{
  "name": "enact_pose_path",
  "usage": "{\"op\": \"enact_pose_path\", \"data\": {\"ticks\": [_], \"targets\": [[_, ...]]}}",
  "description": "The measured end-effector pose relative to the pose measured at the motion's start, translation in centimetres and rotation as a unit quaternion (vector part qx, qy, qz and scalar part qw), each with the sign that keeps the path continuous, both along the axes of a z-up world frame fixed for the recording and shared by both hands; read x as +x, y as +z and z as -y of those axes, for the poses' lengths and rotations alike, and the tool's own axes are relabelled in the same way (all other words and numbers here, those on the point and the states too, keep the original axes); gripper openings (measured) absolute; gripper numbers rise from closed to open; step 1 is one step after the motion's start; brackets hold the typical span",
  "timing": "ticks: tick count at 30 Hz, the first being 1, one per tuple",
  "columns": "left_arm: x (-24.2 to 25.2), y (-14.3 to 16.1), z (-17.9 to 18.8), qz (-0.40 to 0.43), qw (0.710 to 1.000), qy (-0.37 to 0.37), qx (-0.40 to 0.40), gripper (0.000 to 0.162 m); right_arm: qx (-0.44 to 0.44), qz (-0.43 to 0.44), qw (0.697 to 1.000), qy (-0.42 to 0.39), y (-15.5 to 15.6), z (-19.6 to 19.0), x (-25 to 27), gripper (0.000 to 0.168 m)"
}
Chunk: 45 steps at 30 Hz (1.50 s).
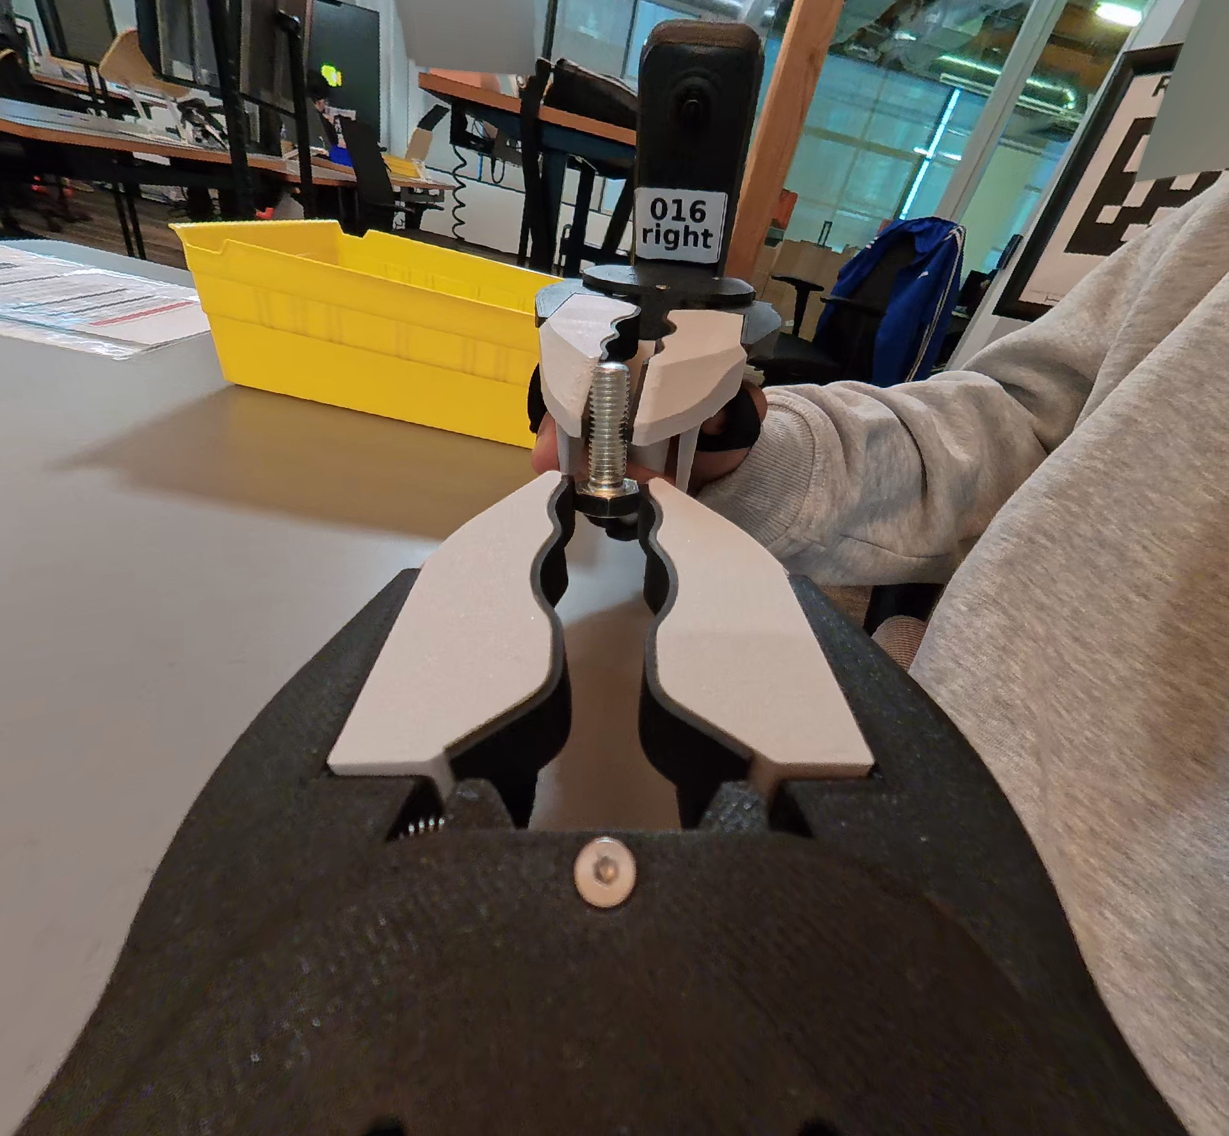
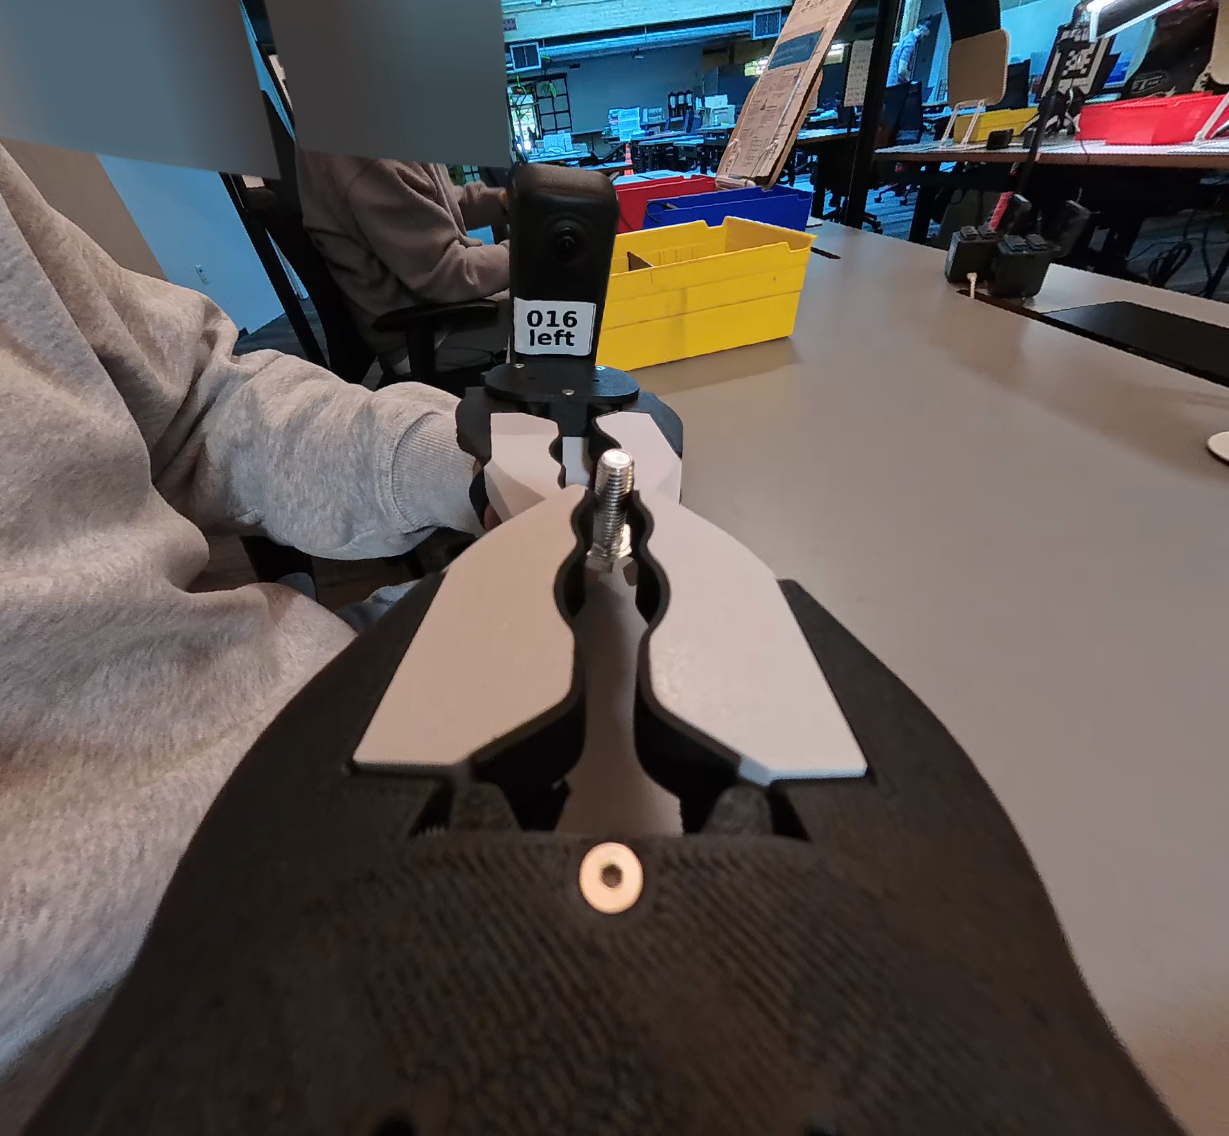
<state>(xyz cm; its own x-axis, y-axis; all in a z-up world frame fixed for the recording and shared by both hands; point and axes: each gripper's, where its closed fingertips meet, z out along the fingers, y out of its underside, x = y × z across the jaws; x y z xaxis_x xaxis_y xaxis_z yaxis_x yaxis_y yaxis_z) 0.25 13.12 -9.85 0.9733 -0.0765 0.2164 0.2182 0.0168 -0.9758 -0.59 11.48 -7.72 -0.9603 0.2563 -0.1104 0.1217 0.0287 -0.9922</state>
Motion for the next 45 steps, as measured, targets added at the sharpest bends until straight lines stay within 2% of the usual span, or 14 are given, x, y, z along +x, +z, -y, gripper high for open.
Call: {"op": "enact_pose_path", "data": {"ticks": [8,30,39,45], "targets": [[-0.4,0.5,0.1,-0.009,1.000,0.016,0.015,0.019,-0.028,0.002,1.000,-0.009,0.6,-0.3,-0.4,0.019],[-2.7,2.6,2.4,-0.009,0.994,0.086,0.062,0.020,-0.031,0.004,0.999,-0.021,0.5,-0.3,-1.4,0.016],[-3.5,2.8,5.8,-0.012,0.985,0.157,0.067,0.020,-0.015,0.003,1.000,0.018,0.0,2.6,-2.3,0.014],[-3.8,3.5,10.2,-0.014,0.967,0.242,0.074,0.020,0.006,-0.001,0.999,0.048,-0.7,6.0,-3.5,0.012]]}}
